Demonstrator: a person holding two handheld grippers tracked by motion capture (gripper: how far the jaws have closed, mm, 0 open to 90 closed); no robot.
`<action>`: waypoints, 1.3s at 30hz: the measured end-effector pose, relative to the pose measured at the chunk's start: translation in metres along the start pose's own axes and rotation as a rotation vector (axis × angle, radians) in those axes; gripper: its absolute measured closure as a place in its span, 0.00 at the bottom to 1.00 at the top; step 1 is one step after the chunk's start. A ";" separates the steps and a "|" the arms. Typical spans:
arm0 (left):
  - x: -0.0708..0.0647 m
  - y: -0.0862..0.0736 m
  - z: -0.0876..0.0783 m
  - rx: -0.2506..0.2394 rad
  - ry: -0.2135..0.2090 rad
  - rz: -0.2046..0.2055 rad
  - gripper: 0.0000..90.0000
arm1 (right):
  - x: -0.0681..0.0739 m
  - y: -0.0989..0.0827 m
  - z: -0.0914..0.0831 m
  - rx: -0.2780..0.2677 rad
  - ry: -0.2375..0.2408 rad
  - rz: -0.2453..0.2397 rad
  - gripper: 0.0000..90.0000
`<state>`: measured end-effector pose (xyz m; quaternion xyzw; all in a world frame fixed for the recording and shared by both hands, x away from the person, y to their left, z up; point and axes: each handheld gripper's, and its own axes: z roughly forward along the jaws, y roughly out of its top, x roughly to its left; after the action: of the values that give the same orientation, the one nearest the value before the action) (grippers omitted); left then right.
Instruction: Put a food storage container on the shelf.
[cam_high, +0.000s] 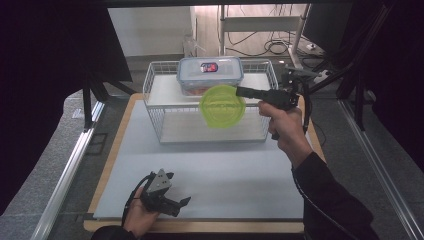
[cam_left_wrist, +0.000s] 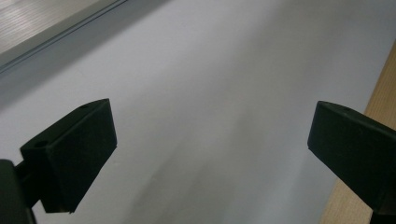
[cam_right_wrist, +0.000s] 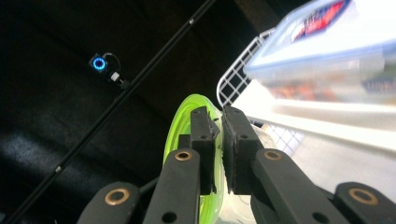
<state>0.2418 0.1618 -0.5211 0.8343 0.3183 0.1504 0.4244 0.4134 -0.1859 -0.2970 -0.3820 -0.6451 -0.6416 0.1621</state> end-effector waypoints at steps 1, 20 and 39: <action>0.000 0.000 0.000 0.001 0.001 0.000 0.01 | 0.001 0.004 0.000 -0.006 -0.005 -0.003 0.94; 0.000 0.000 -0.001 -0.001 -0.006 0.004 0.01 | 0.002 0.066 0.026 -0.097 -0.089 0.005 0.94; -0.001 0.000 0.000 0.000 -0.019 0.004 0.01 | -0.017 0.093 0.068 -0.185 -0.176 0.043 0.93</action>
<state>0.2410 0.1617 -0.5211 0.8362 0.3126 0.1434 0.4271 0.5084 -0.1364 -0.2519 -0.4637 -0.5867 -0.6587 0.0825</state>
